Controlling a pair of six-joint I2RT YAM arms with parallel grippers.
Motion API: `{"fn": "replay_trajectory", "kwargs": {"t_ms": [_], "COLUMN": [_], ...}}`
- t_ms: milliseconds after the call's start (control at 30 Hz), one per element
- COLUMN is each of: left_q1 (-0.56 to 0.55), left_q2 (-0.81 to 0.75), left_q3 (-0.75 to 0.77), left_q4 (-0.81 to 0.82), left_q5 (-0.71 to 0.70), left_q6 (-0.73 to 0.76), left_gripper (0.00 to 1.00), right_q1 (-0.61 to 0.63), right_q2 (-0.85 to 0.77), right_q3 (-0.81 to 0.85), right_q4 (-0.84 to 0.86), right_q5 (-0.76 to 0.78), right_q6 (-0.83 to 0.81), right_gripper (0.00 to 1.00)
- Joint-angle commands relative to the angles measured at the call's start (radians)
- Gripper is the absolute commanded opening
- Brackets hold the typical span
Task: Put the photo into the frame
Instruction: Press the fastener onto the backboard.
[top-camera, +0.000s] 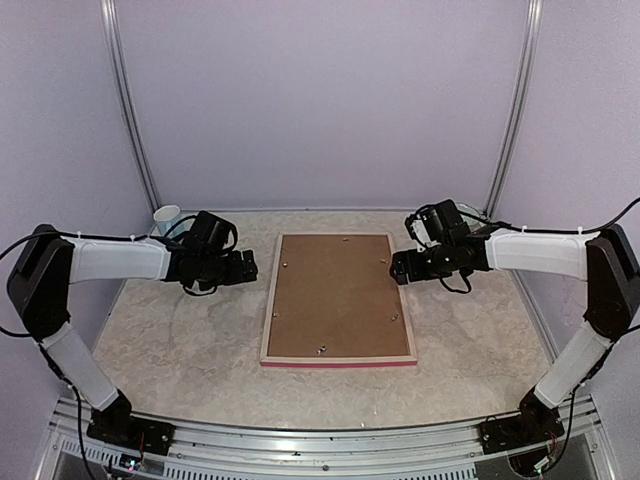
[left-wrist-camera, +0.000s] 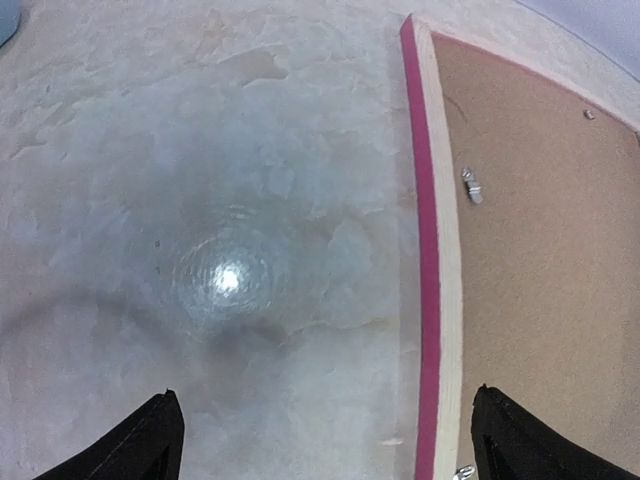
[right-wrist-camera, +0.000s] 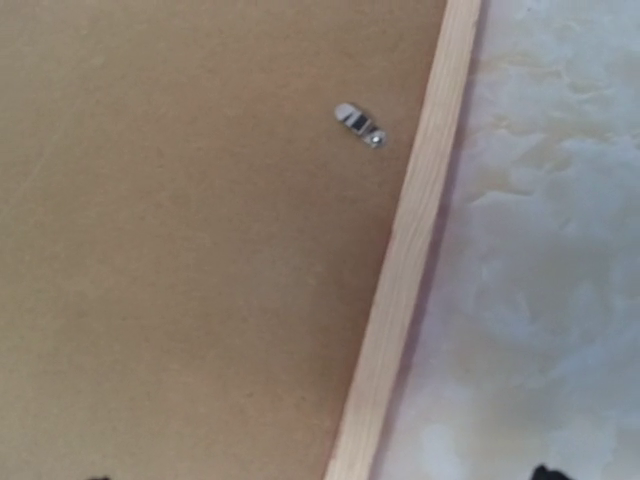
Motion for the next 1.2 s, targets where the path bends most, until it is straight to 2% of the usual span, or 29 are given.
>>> {"fn": "replay_trajectory", "kwargs": {"t_ms": [0,300,467,600,933,1167], "left_q1": [0.012,0.026,0.037,0.035,0.013,-0.047], "left_q2": [0.073,0.316,0.394,0.431,0.418,0.374], "left_q3": [0.143,0.396,0.453,0.494,0.428,0.384], "left_q4": [0.053,0.017,0.031,-0.010,0.024,0.050], "left_q5": [0.057,0.148,0.173,0.132,0.123,0.093], "left_q6": [0.032,0.089,0.090,0.108,0.093,0.068], "left_gripper": [0.99,0.99,0.99,0.99,0.99,0.99], "right_q1": [0.003,0.003,0.003,0.004,0.022,0.067], "right_q2": [-0.011,-0.019,-0.032,-0.045,-0.070,-0.054], "right_q3": [0.004,-0.055,-0.096,-0.118,-0.221,-0.243], "right_q4": [0.024,0.103,0.130,0.135,0.149,0.149], "right_q5": [0.039,0.118,0.124,0.112,0.077,0.051], "right_q6": [-0.049,-0.077,-0.069,-0.056,-0.020,-0.001], "right_gripper": [0.91,0.91,0.91,0.91,0.88,0.87]}}
